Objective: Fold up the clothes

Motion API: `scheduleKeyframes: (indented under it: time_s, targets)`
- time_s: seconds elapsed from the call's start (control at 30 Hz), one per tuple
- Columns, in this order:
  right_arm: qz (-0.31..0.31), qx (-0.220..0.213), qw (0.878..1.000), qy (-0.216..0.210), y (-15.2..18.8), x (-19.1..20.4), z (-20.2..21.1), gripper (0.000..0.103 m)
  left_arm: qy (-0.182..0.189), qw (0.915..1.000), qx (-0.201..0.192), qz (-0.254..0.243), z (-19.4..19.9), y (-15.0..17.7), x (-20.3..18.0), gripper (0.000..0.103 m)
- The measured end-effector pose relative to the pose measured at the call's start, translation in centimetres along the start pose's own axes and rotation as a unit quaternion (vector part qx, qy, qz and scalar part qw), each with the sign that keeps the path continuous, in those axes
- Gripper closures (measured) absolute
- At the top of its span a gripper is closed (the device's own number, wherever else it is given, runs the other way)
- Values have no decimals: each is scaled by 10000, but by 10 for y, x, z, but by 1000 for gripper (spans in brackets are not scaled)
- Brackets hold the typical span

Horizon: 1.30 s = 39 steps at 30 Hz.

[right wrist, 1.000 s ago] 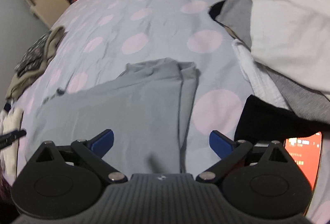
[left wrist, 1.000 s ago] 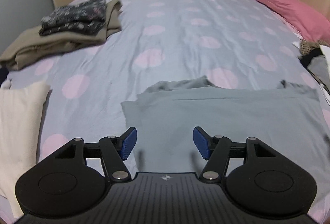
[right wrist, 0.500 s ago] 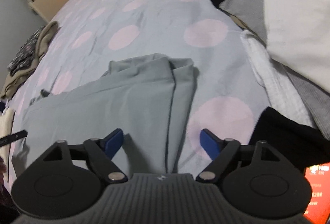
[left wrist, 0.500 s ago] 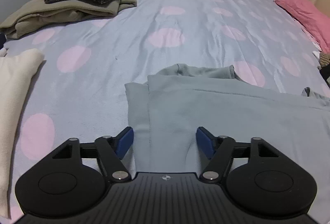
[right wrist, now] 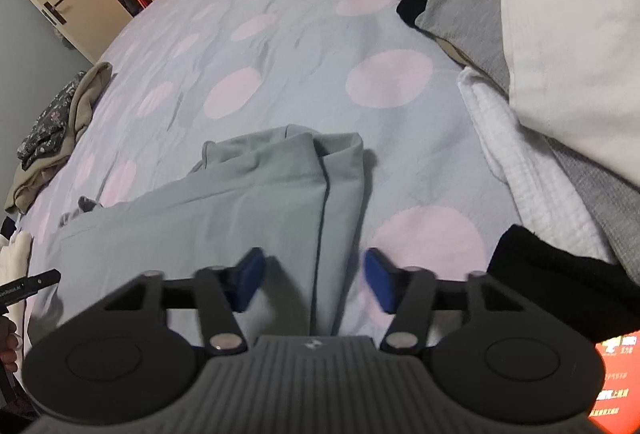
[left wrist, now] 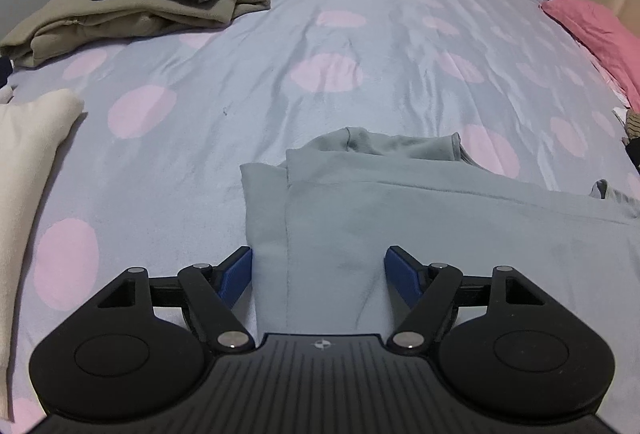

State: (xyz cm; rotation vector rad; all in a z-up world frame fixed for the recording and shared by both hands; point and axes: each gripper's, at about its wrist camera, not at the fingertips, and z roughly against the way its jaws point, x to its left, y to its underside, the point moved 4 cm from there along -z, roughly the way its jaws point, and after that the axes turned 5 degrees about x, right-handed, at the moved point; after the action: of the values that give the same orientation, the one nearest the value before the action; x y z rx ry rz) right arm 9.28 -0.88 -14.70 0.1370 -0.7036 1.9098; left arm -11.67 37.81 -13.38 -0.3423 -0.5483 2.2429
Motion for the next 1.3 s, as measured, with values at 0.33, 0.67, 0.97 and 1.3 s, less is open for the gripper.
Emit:
scheduleKeyframes:
  time_s: [0.33, 0.67, 0.97, 1.3]
  targets:
    - [269, -231, 9992, -208, -2, 26, 18, 93, 211, 9994, -243, -106, 26, -3, 0, 37]
    - [329, -70, 9951, -932, -7, 106, 52, 94, 753, 9957, -460, -296, 53, -6, -5, 67]
    - [633, 329, 9844, -1610, -12, 220, 34, 94, 1077, 9925, -515, -274, 67, -7, 0, 72]
    - [884, 875, 9717, -2010, 4, 334, -39, 103, 994, 9932, -564, 228, 71, -13, 33, 72]
